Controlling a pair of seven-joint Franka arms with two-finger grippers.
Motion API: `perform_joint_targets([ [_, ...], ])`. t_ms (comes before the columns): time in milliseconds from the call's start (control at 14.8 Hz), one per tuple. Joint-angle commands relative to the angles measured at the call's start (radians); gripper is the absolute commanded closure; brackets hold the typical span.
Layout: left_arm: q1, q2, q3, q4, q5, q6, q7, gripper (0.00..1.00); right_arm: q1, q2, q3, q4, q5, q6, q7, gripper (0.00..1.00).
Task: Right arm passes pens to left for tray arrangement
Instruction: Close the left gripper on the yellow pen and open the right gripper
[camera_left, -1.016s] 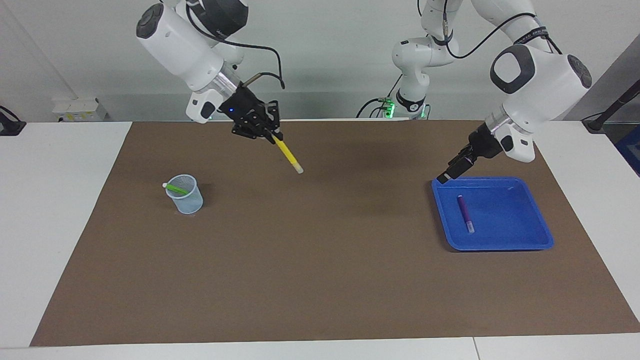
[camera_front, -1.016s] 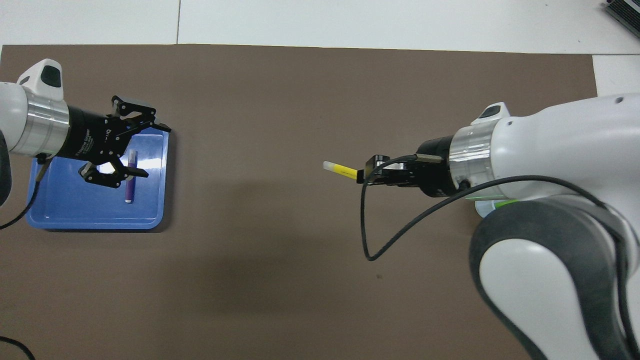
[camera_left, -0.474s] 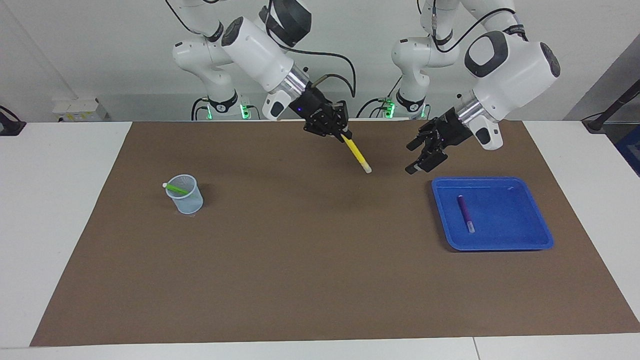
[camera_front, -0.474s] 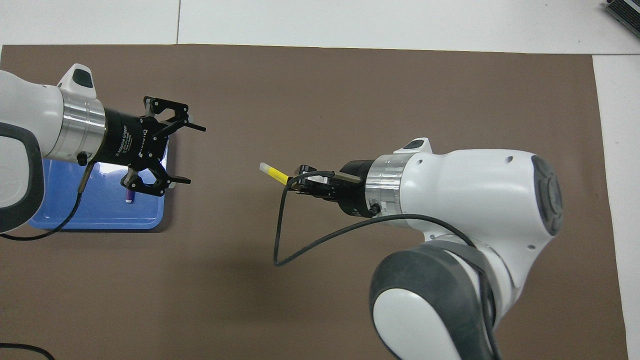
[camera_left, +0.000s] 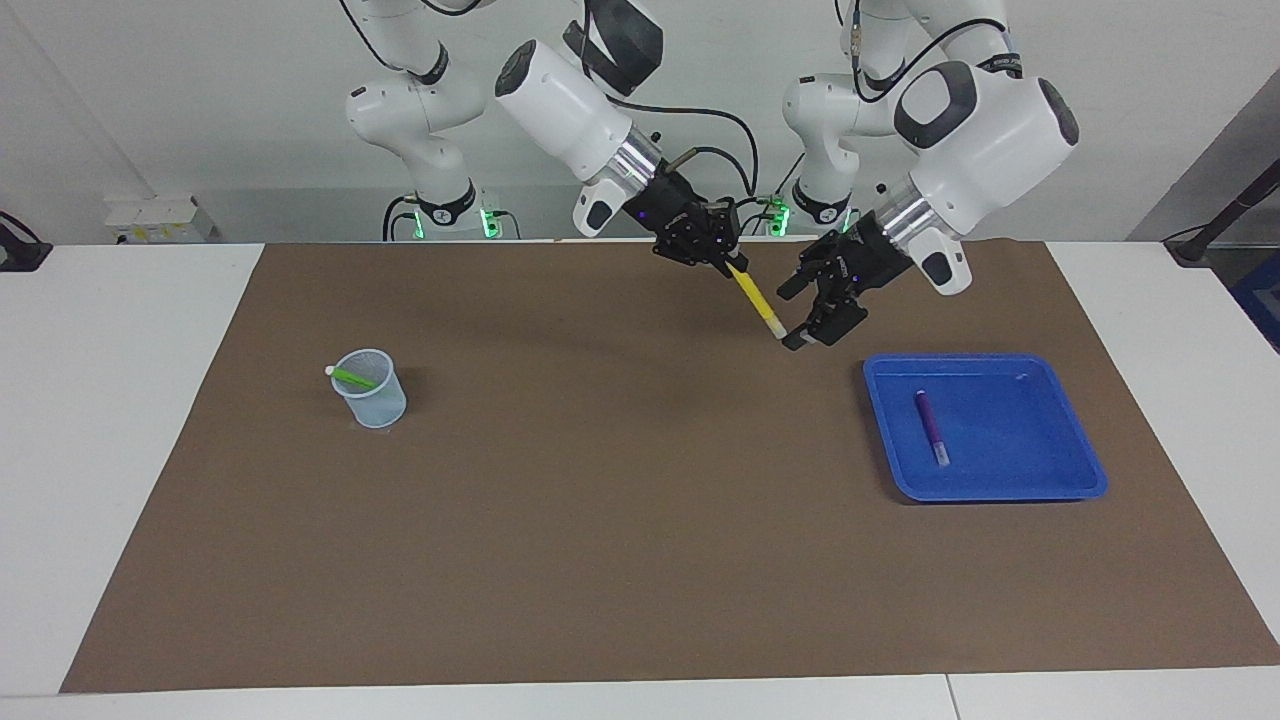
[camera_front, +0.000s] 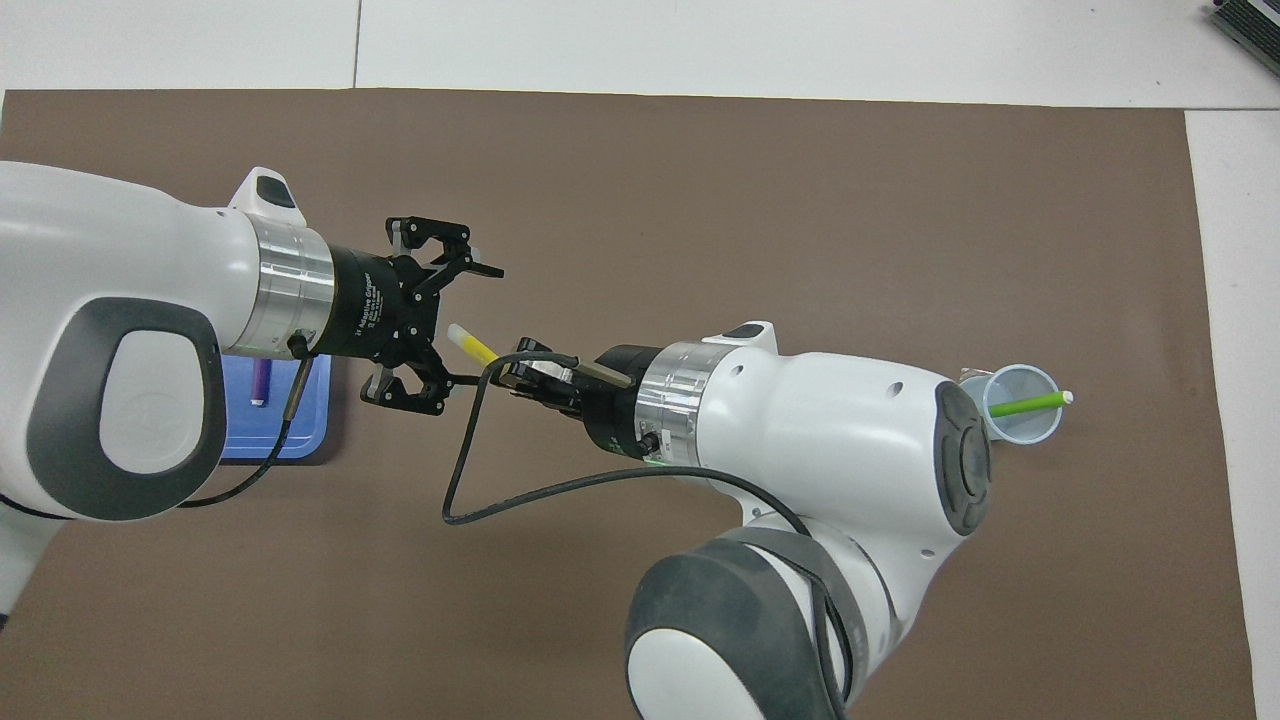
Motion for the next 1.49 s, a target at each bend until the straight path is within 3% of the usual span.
perform_joint_targets([
  [0,-0.026,-0.050,0.014,-0.066,-0.015,0.025,-0.012,0.00,-0.008,-0.003,0.005,0.000,0.025,0.004,0.003,1.00],
  [68,-0.029,-0.058,0.013,-0.081,-0.015,0.035,-0.012,0.00,-0.008,-0.003,0.005,0.000,0.025,0.004,0.004,1.00],
  [136,-0.040,-0.059,0.014,-0.084,-0.015,0.043,-0.011,0.06,-0.010,-0.003,0.005,0.000,0.025,0.002,0.003,1.00],
  [339,-0.040,-0.062,0.014,-0.087,-0.012,0.034,0.005,0.46,-0.011,-0.001,0.005,0.001,0.025,0.000,0.003,1.00],
  [949,-0.020,-0.087,0.024,-0.089,-0.006,-0.020,0.043,0.49,-0.016,-0.001,0.005,0.000,0.025,-0.004,0.003,1.00],
  [1016,-0.021,-0.087,0.024,-0.089,-0.005,-0.018,0.041,0.54,-0.016,-0.001,0.005,0.000,0.025,-0.004,0.003,1.00],
  [1084,-0.021,-0.089,0.024,-0.090,-0.004,-0.018,0.040,0.71,-0.016,-0.001,0.005,0.000,0.025,-0.004,0.003,1.00],
  [1152,-0.021,-0.090,0.024,-0.095,-0.004,-0.018,0.037,0.98,-0.016,-0.001,0.005,0.000,0.025,-0.004,0.003,1.00],
  [1423,-0.020,-0.095,0.025,-0.097,-0.003,-0.020,0.045,1.00,-0.017,-0.001,0.005,0.000,0.025,-0.006,0.003,1.00],
])
